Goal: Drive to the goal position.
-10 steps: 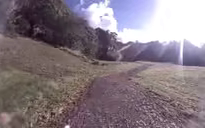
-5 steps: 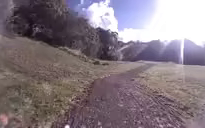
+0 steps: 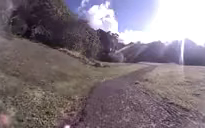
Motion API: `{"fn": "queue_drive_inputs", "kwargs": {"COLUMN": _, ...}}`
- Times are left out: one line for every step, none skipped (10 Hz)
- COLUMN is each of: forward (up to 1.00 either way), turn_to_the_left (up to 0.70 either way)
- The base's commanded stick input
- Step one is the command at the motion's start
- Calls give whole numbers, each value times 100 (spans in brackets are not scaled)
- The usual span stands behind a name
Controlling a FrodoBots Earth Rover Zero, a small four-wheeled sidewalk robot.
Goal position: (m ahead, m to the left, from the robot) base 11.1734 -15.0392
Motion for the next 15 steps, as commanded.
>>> {"fn": "queue_drive_inputs", "kwargs": {"forward": 70, "turn_to_the_left": 0}}
{"fn": "queue_drive_inputs", "kwargs": {"forward": 70, "turn_to_the_left": 0}}
{"fn": "queue_drive_inputs", "kwargs": {"forward": 70, "turn_to_the_left": 0}}
{"fn": "queue_drive_inputs", "kwargs": {"forward": 70, "turn_to_the_left": 0}}
{"fn": "queue_drive_inputs", "kwargs": {"forward": 70, "turn_to_the_left": 0}}
{"fn": "queue_drive_inputs", "kwargs": {"forward": 70, "turn_to_the_left": 0}}
{"fn": "queue_drive_inputs", "kwargs": {"forward": 70, "turn_to_the_left": 0}}
{"fn": "queue_drive_inputs", "kwargs": {"forward": 70, "turn_to_the_left": 0}}
{"fn": "queue_drive_inputs", "kwargs": {"forward": 70, "turn_to_the_left": 0}}
{"fn": "queue_drive_inputs", "kwargs": {"forward": 70, "turn_to_the_left": 0}}
{"fn": "queue_drive_inputs", "kwargs": {"forward": 70, "turn_to_the_left": 0}}
{"fn": "queue_drive_inputs", "kwargs": {"forward": 70, "turn_to_the_left": 0}}
{"fn": "queue_drive_inputs", "kwargs": {"forward": 70, "turn_to_the_left": 0}}
{"fn": "queue_drive_inputs", "kwargs": {"forward": 70, "turn_to_the_left": -19}}
{"fn": "queue_drive_inputs", "kwargs": {"forward": 70, "turn_to_the_left": -3}}
